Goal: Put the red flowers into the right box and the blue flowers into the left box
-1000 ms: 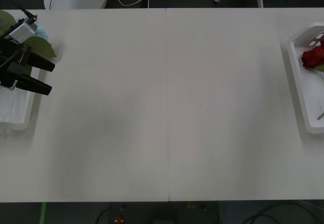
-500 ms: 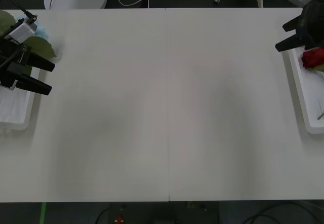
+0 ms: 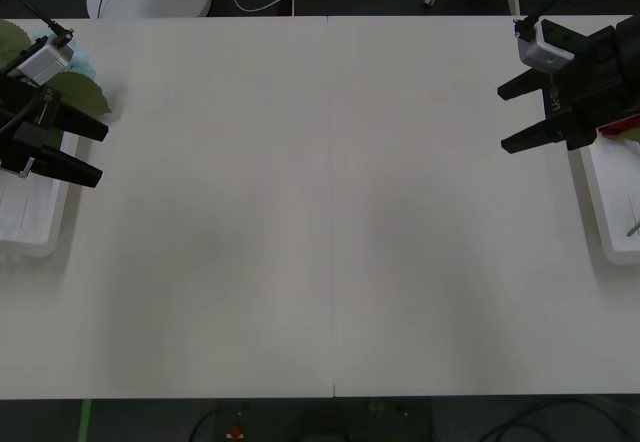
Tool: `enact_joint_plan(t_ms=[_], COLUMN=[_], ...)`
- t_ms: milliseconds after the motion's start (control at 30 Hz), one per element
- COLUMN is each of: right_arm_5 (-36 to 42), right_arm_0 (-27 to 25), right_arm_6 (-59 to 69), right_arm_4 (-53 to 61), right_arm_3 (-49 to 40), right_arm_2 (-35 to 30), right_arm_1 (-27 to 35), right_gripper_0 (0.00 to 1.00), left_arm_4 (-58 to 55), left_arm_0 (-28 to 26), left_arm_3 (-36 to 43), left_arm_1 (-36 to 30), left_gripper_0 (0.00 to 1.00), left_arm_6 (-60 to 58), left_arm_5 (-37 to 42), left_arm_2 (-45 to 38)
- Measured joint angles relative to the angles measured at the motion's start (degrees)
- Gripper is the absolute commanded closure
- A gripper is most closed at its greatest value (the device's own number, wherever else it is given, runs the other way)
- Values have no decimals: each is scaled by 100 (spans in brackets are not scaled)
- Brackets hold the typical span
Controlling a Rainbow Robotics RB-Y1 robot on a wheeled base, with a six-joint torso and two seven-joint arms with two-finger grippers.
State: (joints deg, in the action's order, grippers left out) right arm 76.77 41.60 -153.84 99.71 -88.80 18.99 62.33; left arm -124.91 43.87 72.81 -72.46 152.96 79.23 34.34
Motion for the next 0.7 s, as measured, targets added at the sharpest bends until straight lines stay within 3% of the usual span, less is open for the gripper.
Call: enact_joint_plan(t_ms=[233, 700], right_arm_5=[-153, -153], right_arm_0=[-177, -178], right_arm_6=[0, 0], right_arm_4=[235, 495], right_arm_3=[-666, -706], right_arm_2=[0, 0], right_arm_1=[6, 5], right_gripper_0=[25, 24], left_arm_4=[0, 0], left_arm_0=[2, 2], left_arm_3=[0, -1], left_arm_1=[0, 0], left_gripper_0=[0, 0], left_arm_6=[0, 0], left_arm_5=[0, 0], left_arm_2=[0, 0])
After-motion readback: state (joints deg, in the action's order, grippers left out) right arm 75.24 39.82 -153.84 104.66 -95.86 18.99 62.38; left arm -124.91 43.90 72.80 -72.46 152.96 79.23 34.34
